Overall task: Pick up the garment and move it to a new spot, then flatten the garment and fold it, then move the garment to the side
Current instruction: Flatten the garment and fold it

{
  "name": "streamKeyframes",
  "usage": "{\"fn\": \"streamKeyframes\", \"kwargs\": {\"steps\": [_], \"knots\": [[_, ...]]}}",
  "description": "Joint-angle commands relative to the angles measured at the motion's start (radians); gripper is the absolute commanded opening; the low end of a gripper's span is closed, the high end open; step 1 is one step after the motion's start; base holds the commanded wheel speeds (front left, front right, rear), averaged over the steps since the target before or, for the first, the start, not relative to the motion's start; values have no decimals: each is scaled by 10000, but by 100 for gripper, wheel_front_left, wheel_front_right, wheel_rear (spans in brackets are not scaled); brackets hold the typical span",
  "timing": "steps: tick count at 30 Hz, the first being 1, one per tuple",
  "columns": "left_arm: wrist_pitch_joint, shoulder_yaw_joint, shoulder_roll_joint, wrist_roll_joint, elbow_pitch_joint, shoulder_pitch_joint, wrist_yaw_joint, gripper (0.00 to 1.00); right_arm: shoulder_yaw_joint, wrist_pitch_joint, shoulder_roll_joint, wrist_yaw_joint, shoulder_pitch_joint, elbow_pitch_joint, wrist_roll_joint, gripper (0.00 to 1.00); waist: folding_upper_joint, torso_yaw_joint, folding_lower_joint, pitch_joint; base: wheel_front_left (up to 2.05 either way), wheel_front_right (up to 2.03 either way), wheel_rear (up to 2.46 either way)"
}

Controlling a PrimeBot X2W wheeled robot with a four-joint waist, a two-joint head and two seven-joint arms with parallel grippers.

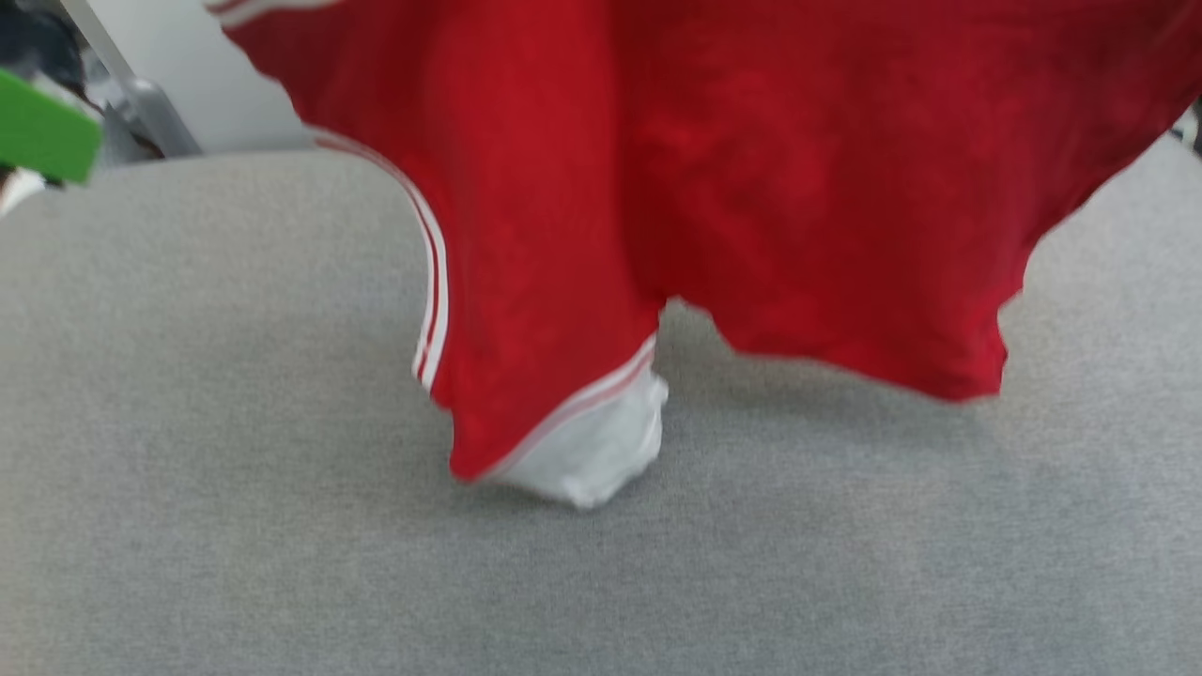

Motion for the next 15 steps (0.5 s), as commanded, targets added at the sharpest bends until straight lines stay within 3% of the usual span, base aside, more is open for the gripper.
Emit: {"fn": "streamKeyframes", "kwargs": {"steps": [1, 9, 15], "knots": [[55, 54, 166, 143, 189, -525, -115, 0, -66, 23, -51, -19, -351, 90, -141, 0, 0, 45, 0, 1307, 0, 0, 0], [-34, -311, 254, 834, 1979, -3535, -1219, 0, 197, -629, 245, -19, -2622, 1245, -808, 0, 0, 51, 0, 3209, 0, 0, 0], [-273, -696, -21, 1638, 3645, -6267, -1879, 0, 365, -1784, 780, -19, -4850, 2974, -1479, 0, 0, 4, 0, 4385, 0, 0, 0]]}}
